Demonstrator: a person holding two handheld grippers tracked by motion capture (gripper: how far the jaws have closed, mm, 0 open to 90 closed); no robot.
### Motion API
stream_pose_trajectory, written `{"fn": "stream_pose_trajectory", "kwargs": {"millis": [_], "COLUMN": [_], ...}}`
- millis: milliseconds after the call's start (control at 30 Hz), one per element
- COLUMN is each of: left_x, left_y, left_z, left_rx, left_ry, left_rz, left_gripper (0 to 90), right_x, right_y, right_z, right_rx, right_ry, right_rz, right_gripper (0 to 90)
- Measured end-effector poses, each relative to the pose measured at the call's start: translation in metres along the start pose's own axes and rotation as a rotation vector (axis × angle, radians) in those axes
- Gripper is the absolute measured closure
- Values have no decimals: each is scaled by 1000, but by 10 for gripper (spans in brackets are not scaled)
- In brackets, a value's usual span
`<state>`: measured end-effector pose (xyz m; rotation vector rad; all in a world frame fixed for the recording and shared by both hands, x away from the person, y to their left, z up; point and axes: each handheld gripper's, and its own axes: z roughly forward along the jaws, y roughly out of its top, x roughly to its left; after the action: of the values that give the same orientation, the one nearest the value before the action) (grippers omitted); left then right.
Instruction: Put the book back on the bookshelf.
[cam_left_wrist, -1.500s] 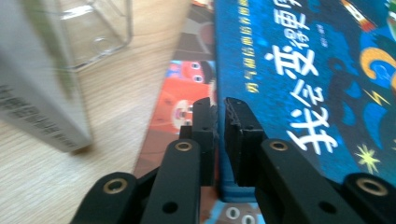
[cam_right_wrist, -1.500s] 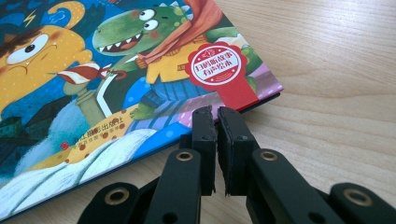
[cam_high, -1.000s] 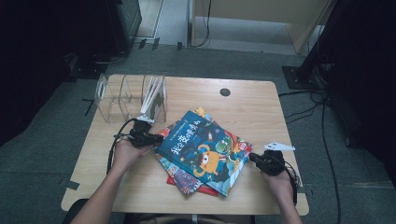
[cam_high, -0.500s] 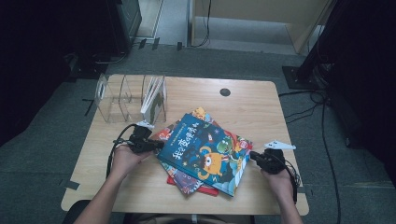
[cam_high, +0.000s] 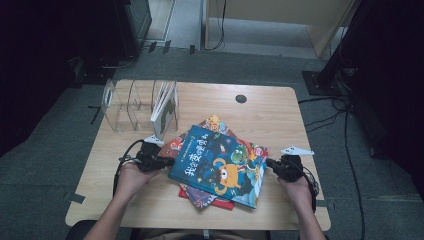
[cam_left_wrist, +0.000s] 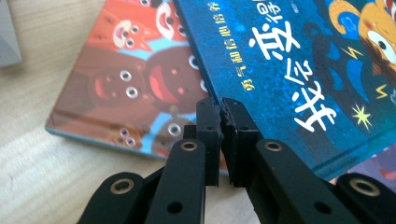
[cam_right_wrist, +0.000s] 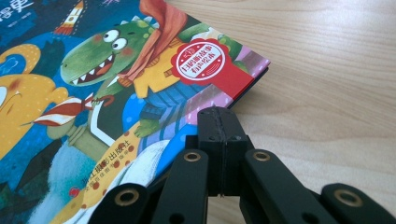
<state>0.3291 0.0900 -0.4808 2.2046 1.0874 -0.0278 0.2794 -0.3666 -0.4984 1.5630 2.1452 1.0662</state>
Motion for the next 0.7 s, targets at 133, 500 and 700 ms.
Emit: {"fn": "stream_pose_trajectory", "kwargs": {"millis": [133, 500, 700], "left_x": [-2, 3, 4], "left_y": [-5, -12, -17], "left_z": [-3, -14, -19], "left_rx": [4, -17, -49], "left_ry": [-2, -9, 21], "left_rz": [-9, -37, -21], "left_gripper": [839, 653, 552], "right_x": [0, 1, 6], "right_y": [4, 13, 18], "right_z": [4, 13, 19], "right_rx": [1, 6, 10], "right_ry": [2, 24, 35], "right_rz": [-8, -32, -60], "right_gripper": [900, 885, 878]}}
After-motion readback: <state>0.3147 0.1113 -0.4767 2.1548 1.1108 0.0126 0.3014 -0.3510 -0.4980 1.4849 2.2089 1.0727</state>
